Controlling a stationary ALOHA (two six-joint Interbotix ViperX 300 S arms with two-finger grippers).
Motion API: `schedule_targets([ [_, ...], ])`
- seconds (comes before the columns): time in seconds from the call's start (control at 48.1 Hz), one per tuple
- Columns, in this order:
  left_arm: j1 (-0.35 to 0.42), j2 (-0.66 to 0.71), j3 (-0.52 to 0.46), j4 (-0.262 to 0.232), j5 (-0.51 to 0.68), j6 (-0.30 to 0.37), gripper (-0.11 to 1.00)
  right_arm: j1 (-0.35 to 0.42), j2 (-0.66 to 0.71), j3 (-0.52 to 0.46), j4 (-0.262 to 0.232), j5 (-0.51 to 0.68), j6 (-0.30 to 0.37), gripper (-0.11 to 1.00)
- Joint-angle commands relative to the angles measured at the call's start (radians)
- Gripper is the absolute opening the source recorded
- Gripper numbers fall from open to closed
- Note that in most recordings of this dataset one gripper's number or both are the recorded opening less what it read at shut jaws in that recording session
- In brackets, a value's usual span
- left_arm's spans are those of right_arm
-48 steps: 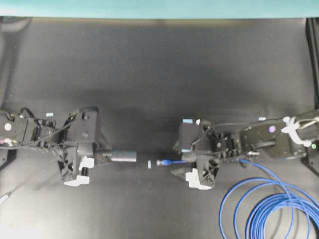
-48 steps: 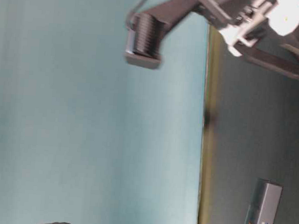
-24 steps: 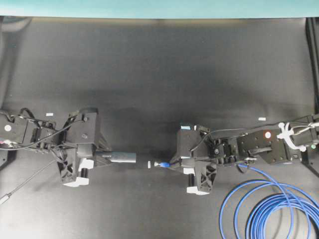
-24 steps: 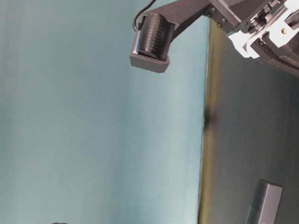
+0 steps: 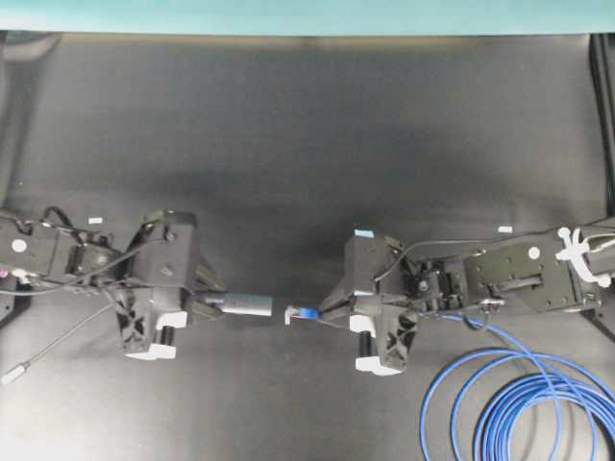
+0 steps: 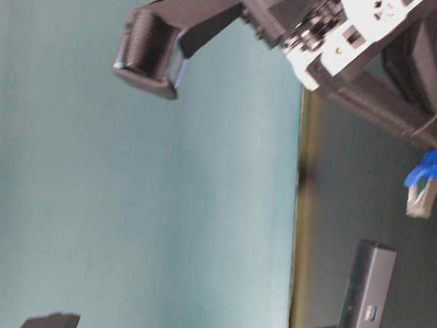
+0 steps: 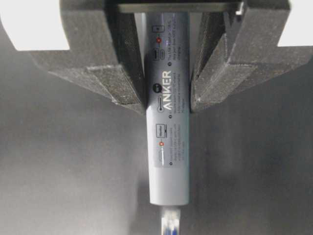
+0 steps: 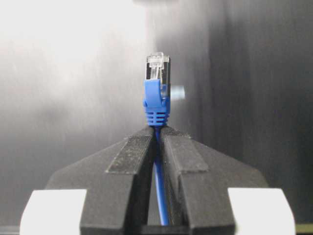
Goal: Insert the LAN cable into the hub.
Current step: 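Lift both and push the blue plug into the hub's port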
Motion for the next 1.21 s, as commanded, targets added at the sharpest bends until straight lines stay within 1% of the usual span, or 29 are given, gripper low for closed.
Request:
schedule_targets([
  [0.0, -0.002, 0.008, -0.037, 0.003, 0.025, 0.006, 0.29, 0.002, -0.009, -0.028, -0.005, -0.005, -0.011, 0.02],
  [0.27, 0.0, 0.031, -0.063, 0.003, 0.044, 0.009, 0.29, 0.002, -0.009, -0.043, -0.006, -0.005, -0.031, 0.02],
  [0.582, 0.002, 0.035, -0.069, 0.003, 0.044, 0.009, 0.29, 0.0, -0.005, -0.051, -0.006, -0.003, -0.031, 0.02],
  [0.77, 0.002, 0.048, -0.087, 0.003, 0.046, 0.011, 0.29, 0.002, 0.003, -0.071, -0.006, 0.046, -0.032, 0.02],
  [0.874, 0.0, 0.055, -0.1, 0.003, 0.071, 0.011, 0.29, 0.002, 0.008, -0.084, -0.008, 0.071, -0.034, 0.02],
  [0.999, -0.002, 0.064, -0.117, 0.003, 0.127, 0.011, 0.29, 0.0, 0.011, -0.091, -0.008, 0.08, -0.034, 0.02],
  [1.186, -0.003, 0.083, -0.144, 0.003, 0.141, 0.012, 0.29, 0.0, 0.015, -0.104, -0.008, 0.084, -0.032, 0.02],
])
